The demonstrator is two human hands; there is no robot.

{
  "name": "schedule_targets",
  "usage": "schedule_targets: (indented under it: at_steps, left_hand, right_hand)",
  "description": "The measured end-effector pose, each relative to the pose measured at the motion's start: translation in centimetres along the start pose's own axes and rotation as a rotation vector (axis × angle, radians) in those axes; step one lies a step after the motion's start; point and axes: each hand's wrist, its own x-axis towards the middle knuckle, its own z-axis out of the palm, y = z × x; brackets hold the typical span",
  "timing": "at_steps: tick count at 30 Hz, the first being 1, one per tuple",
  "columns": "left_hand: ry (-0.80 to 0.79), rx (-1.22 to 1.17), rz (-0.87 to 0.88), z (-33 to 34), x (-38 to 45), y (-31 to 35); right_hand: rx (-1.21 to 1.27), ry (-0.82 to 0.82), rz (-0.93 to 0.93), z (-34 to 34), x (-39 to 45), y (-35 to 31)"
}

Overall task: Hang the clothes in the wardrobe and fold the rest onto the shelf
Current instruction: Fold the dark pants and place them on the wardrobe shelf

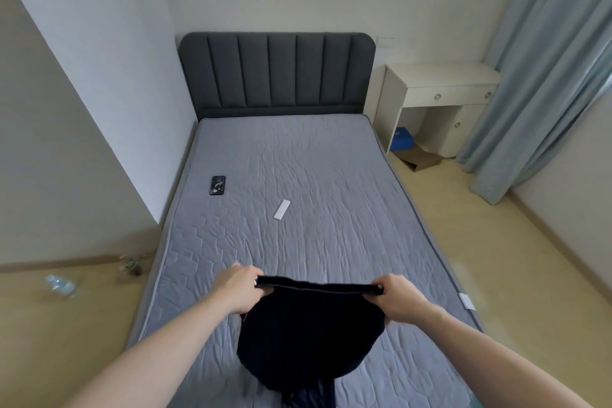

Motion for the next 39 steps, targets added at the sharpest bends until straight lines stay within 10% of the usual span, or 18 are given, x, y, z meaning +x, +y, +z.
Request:
schedule_targets:
  at_steps: [10, 20, 28, 39]
  left_hand:
    - [0.425, -0.801, 0.063, -26.2, 7.9, 9.4]
    - [0.905, -0.755, 0.429, -45.8, 1.7, 17.6]
    - [0.800, -0.634, 0.445, -37.3, 2.1, 15.2]
    - [0.281, -0.508, 0.129, -4.3, 8.7, 6.0]
  right_hand:
    - [0.103, 0.635, -0.278, -25.0, 2.6, -14.1]
    - [0.164, 1.182, -0.541, -41.5, -3.9, -22.4]
    - [0.166, 1.069, -0.607, -36.3, -2.6, -17.4]
    - [-0.035, 0.446, -0.301, -10.0, 9.2, 1.1]
